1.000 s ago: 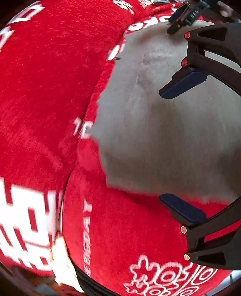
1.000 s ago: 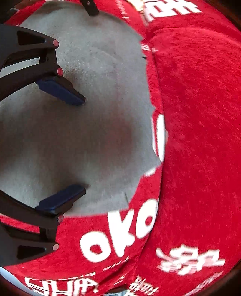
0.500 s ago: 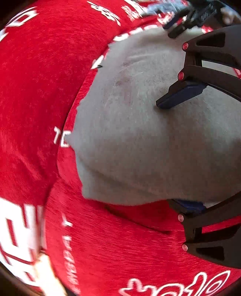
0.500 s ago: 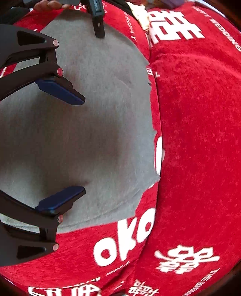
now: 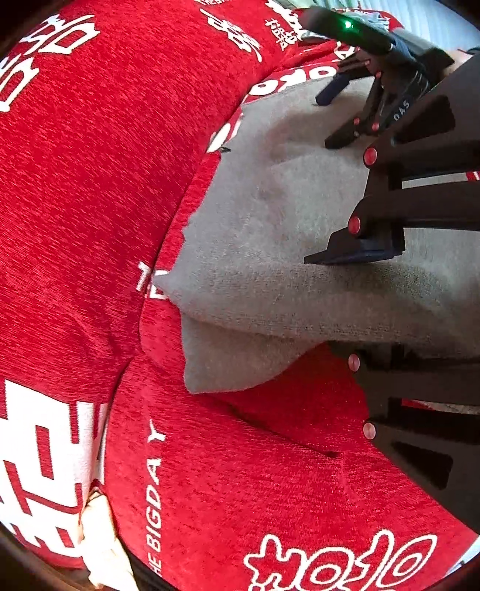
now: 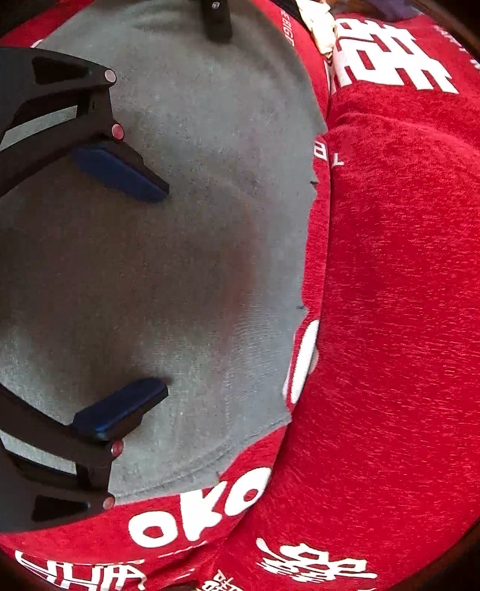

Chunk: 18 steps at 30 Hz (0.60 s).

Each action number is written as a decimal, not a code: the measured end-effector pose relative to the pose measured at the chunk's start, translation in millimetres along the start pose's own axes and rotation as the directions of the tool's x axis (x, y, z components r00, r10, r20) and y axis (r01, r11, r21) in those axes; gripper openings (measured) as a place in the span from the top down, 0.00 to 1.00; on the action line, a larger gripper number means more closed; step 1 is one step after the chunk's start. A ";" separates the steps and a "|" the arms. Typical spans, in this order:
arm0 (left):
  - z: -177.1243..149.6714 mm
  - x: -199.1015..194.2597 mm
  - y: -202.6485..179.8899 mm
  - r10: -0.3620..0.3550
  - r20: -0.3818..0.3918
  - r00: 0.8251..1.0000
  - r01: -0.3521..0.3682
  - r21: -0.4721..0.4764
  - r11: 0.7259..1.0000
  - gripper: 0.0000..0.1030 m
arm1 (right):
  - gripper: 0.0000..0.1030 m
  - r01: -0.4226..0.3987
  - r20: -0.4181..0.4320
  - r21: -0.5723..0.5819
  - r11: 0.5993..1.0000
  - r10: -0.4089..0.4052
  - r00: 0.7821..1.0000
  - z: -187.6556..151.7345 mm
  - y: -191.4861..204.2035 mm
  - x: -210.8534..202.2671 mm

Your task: Fold small clothes

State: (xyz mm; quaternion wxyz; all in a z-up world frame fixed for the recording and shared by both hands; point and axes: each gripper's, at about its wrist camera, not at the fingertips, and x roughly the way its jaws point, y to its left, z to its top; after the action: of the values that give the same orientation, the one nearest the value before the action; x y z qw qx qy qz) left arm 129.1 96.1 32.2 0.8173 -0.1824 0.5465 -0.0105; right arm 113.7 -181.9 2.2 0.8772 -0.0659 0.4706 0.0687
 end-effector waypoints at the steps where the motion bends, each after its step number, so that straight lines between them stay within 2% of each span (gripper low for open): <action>1: 1.1 -2.8 -3.5 0.007 0.005 1.000 -0.007 0.002 1.000 0.73 | 0.04 -0.001 0.002 0.000 1.000 0.001 1.000 -0.4 -0.3 0.2; 5: 4.3 -10.1 -24.0 0.062 0.000 0.998 -0.062 0.019 0.998 0.74 | 0.03 -0.012 0.006 -0.016 1.000 0.012 1.000 -0.6 -2.3 -1.3; 7: 6.1 -14.0 -39.1 0.089 0.005 0.996 -0.089 0.041 0.995 0.74 | 0.03 -0.020 -0.013 0.031 0.999 0.020 1.000 0.7 -16.7 -11.0; 9: 6.4 -19.1 -55.3 0.113 0.012 0.994 -0.114 0.068 0.991 0.74 | 0.03 -0.032 0.031 0.096 0.995 0.030 0.999 -5.4 -40.1 -28.0; 15: 4.4 -20.2 -110.5 0.189 0.002 0.982 -0.188 0.127 0.974 0.75 | 0.03 0.014 0.015 0.190 0.982 -0.017 1.000 -31.9 -115.2 -52.4; 18: 1.0 -20.7 -152.7 0.223 0.008 0.975 -0.221 0.179 0.959 0.76 | 0.03 0.014 0.033 0.229 0.973 -0.022 0.999 -44.8 -149.8 -66.6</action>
State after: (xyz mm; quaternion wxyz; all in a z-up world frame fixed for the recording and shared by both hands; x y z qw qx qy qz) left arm 149.6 -41.6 98.3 0.8230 -0.0459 0.5653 0.0310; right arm 67.9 -340.9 40.8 0.8877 0.0326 0.4592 0.0074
